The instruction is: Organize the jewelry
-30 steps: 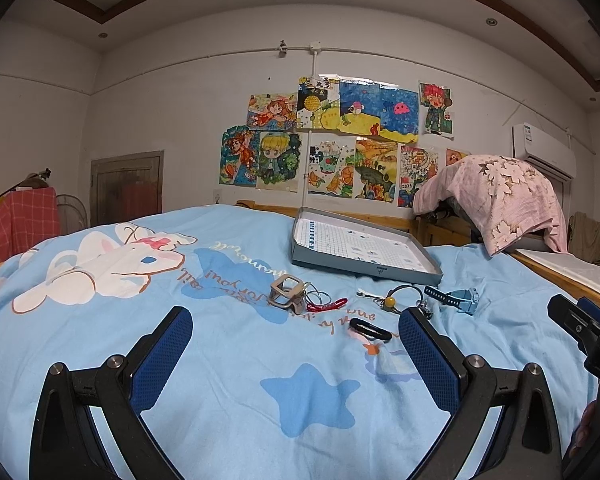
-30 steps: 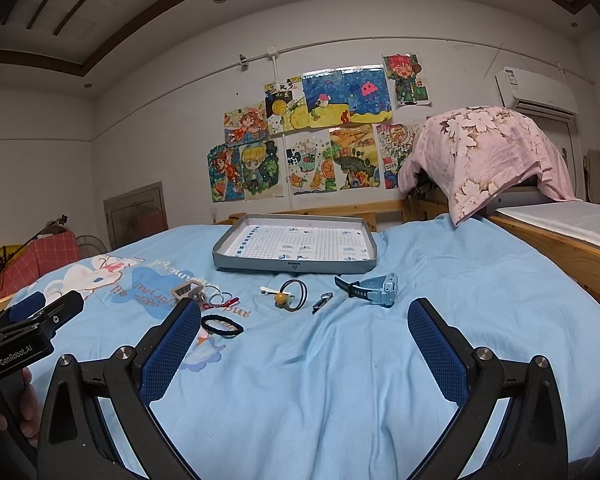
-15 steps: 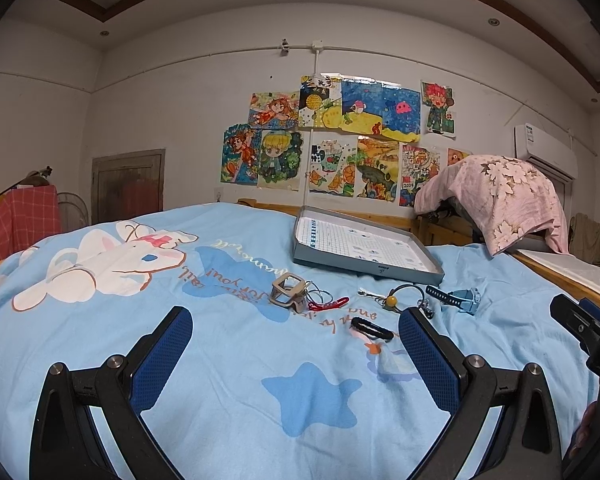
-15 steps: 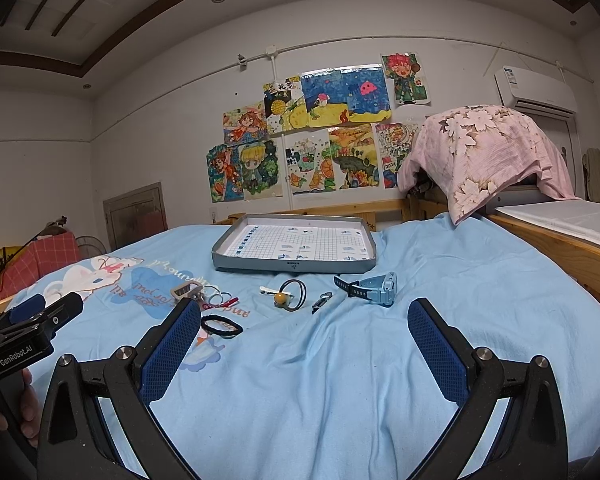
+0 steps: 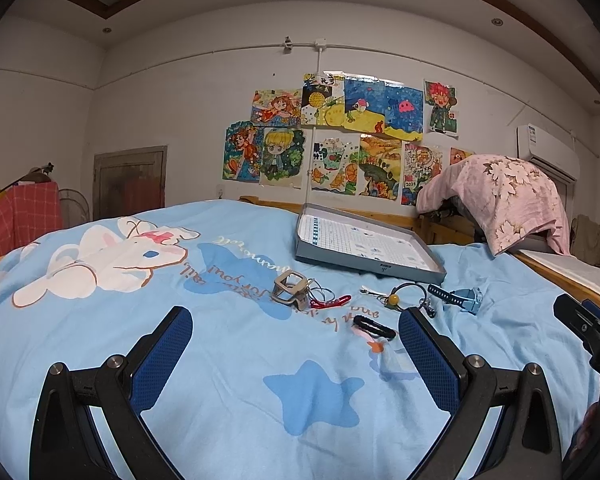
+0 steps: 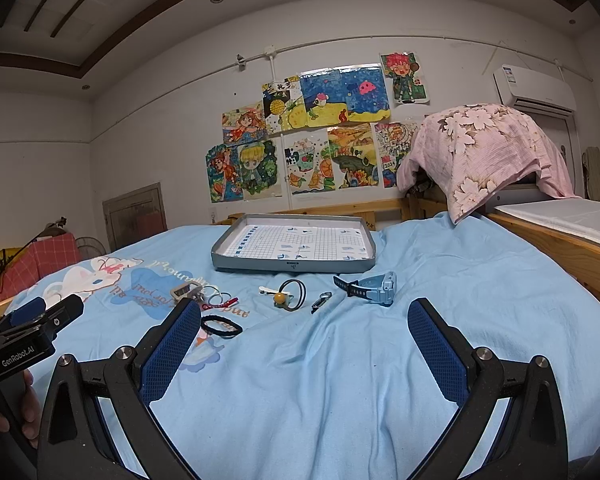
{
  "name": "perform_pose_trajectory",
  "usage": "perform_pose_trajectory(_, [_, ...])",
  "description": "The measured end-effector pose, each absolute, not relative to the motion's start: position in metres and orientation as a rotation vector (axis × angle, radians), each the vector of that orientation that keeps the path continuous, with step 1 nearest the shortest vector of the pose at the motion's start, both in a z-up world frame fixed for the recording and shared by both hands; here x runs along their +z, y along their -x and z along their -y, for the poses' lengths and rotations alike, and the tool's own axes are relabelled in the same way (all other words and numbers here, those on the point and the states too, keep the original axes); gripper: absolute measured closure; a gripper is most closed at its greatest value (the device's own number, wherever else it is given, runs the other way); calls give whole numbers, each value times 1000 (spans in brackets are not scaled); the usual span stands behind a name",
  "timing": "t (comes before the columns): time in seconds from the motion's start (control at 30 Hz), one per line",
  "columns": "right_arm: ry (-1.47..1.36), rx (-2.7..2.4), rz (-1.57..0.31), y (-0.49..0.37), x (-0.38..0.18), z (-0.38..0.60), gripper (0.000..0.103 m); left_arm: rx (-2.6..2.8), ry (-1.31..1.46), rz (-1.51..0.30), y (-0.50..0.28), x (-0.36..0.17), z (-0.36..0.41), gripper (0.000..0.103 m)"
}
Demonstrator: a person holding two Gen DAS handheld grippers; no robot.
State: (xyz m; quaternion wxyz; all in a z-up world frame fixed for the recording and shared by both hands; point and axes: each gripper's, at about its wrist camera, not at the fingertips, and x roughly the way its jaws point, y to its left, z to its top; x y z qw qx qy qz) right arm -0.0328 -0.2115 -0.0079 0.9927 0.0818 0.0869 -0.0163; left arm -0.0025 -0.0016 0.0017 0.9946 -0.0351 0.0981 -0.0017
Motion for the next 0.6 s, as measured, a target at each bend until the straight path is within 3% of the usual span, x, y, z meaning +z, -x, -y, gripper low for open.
perform_pose_trajectory(0.27, [-195,-34,-190,31,-13,214,1,-33,83,-256,-1,-6,-9,0])
perform_pose_trajectory(0.6, [-230,34,-254,-9,6,233,1,-120,57,-402,-75,6,-40,0])
